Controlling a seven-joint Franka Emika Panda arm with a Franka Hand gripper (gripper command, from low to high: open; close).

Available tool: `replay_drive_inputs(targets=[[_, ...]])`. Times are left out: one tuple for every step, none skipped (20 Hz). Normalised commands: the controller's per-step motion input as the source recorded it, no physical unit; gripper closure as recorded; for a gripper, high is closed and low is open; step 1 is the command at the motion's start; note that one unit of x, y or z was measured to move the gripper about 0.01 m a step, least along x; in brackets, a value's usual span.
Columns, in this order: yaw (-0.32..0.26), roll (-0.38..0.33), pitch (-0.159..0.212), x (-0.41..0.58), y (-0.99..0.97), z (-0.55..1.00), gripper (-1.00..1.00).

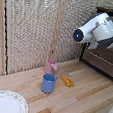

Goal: Kindly get your arm to the topmost drawer handle. Get a good grip on it, then softly pull to open it.

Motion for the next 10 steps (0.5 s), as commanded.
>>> replay_drive_inputs(targets=[[0.037, 0.000, 0.000, 0.214, 0.98, -0.35, 1.00], [0.033, 0.000, 0.000, 0.206, 0.97, -0.25, 1.00], [0.040, 0.000, 0.000, 0.131, 0.93, -0.15, 1.00], [0.043, 0.000, 0.000, 0.051, 0.87, -0.11, 1.00], [0.085, 0.000, 0.000, 0.014, 0.75, -0.01, 1.00], [0.135, 0.000, 0.015, 0.089, 0.62, 0.00, 1.00], [0.140, 0.000, 0.027, 0.146, 0.62, 0.00, 1.00], [0.137, 0.000, 0.023, 0.154, 0.63, 0.00, -1.00], [0.130, 0.018, 0.026, 0.171, 0.61, 0.09, -1.00], [0.083, 0.003, 0.004, 0.254, 0.45, 0.22, -1.00]])
